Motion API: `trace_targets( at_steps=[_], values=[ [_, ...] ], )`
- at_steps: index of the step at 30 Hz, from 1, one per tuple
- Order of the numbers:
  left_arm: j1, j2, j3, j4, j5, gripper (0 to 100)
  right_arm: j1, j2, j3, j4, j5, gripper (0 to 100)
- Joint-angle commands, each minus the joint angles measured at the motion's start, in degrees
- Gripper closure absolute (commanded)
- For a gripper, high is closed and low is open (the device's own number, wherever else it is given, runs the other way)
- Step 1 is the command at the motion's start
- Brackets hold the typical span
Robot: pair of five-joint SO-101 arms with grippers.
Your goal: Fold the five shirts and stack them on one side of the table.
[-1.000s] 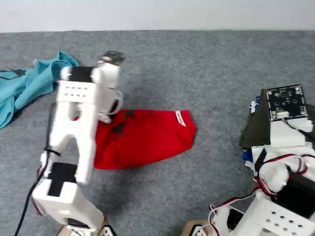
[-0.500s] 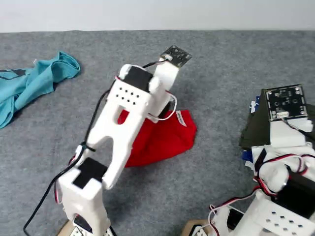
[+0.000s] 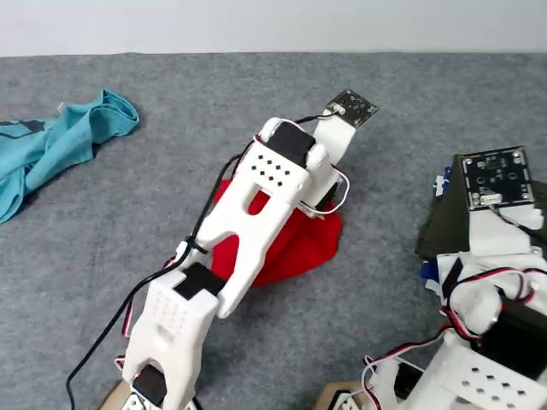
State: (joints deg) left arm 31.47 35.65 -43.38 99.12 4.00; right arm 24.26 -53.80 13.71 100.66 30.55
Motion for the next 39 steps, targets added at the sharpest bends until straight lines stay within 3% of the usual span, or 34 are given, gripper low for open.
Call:
trace_targets(
  at_steps=[1,10,16,19,24,33,39],
  values=[
    [-0.18,-0.62,-2.24,1.49,2.20,80,0.13,-0.75,-0.18,2.33,0.35,98.4],
    [-6.86,-9.76,-0.66,1.49,2.02,80,1.71,-0.75,-0.18,2.33,0.35,98.4],
    [-14.59,-12.92,8.66,1.32,-3.08,98,5.85,-0.75,-0.09,2.33,0.35,98.4],
    [-16.26,-11.96,16.04,-0.88,-5.45,99,6.02,-0.84,-0.09,2.33,0.35,98.4],
    [-15.56,-6.24,19.47,-3.25,-5.54,100,5.85,-0.84,-0.09,2.33,0.35,98.4],
    [-14.24,7.65,12.97,-2.64,-5.36,100,5.85,-0.84,-0.09,2.33,0.53,98.4],
    [-8.18,7.21,11.56,1.41,-5.19,100,5.85,-0.84,-0.09,2.33,0.53,98.4]
  ],
)
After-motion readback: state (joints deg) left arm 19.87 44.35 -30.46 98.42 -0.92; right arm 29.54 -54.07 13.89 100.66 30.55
